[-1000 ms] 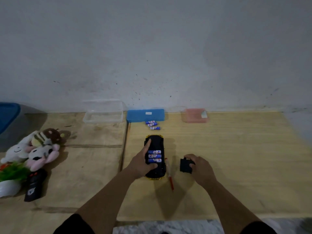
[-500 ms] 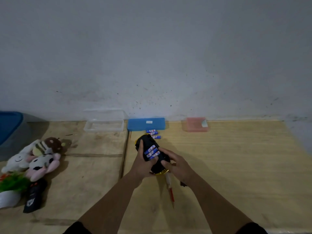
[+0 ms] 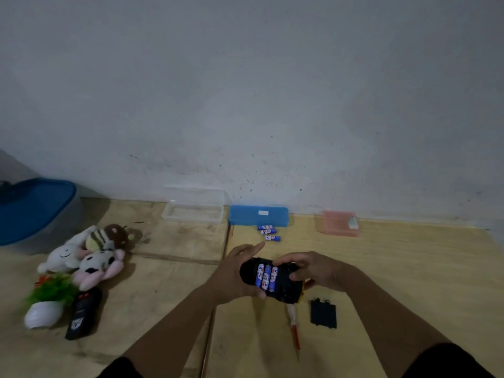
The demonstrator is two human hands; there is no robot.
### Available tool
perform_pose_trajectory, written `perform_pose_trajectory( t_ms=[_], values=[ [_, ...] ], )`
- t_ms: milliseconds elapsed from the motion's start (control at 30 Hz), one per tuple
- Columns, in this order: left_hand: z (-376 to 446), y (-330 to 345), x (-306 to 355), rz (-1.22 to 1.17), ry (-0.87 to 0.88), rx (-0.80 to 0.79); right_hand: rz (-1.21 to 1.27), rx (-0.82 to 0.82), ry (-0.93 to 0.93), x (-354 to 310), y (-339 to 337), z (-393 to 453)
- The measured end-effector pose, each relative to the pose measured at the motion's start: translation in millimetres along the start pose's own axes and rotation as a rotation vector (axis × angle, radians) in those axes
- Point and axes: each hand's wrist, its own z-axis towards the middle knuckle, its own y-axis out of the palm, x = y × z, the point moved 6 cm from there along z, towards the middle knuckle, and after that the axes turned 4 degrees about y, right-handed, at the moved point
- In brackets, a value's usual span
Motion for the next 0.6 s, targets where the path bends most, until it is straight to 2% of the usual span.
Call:
perform_pose_trajectory(
  t_ms=[133,300,367,433,500,600],
  values=[
    [-3,-1,0,0.066,0.061,-0.035,0.052,-0.027,0.038,0,-1,0],
    [-3,-9,0,-0.008,0.046,0.064,0.086,0.051,-0.031,-7,-1,6],
    [-1,-12,0,-0.04,0.023,0.101,-0.064,0.185,-0.138,-17,-1,9],
    [0,-15,0,-0.044,0.008,0.12,-0.366,0.425,-0.243,-27,-4,12],
    [3,-19,1,-0.045,0.009,0.132,-0.499,0.594,-0.29,-35,-1,13],
    [6,-25,3,-0.037,0.026,0.157,-0.55,0.655,-0.315,-42,9,16]
  ],
)
